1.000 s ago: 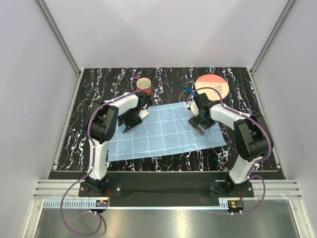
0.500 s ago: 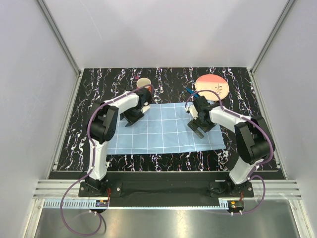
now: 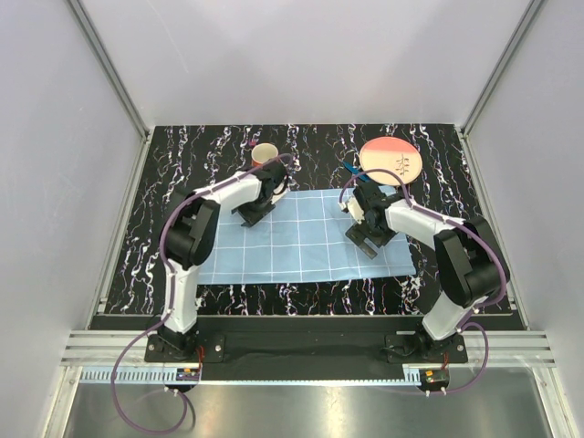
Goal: Set the dinner table for one person
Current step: Flatten out the napkin at the center of the board.
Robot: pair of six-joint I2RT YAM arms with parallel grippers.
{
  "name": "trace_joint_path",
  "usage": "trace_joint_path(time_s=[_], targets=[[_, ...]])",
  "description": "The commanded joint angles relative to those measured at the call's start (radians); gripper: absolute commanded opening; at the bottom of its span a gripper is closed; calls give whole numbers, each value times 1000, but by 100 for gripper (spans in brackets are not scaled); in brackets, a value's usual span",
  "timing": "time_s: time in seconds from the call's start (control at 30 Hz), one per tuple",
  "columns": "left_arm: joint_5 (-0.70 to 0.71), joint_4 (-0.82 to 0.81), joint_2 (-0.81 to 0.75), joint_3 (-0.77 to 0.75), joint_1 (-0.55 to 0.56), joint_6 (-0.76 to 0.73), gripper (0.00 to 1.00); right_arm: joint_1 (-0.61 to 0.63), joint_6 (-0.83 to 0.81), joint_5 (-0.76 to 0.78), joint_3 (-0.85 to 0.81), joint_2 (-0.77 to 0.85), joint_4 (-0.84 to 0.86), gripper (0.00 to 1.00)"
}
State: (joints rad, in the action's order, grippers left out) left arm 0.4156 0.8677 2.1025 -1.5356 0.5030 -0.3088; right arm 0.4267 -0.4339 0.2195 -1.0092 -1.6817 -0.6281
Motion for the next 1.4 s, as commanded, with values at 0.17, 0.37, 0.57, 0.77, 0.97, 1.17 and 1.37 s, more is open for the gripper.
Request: trace_joint_path(time_s=[0.17, 0.37, 0.57, 0.77, 0.97, 1.17, 1.37], targets=[[12, -121, -300, 75, 6, -6, 52, 11, -34, 98, -126, 31, -22, 100], [-35, -258, -473, 251, 6, -139, 52, 11, -57, -12, -229, 20, -61, 100], [-283, -314, -607, 416, 9, -301, 54, 18, -360, -216, -236, 30, -88, 100], [-406, -285, -648, 468, 32, -427, 56, 18, -514, -351, -255, 17, -130, 100], [-419, -305, -682, 577, 51, -547, 53, 18, -542, -404, -276, -55, -125, 100], [-367, -374, -653, 631, 51, -589, 54, 17, -529, -396, -307, -133, -98, 100], [-351, -397, -587, 606, 51, -593, 57, 15, -516, -378, -312, -181, -73, 100]])
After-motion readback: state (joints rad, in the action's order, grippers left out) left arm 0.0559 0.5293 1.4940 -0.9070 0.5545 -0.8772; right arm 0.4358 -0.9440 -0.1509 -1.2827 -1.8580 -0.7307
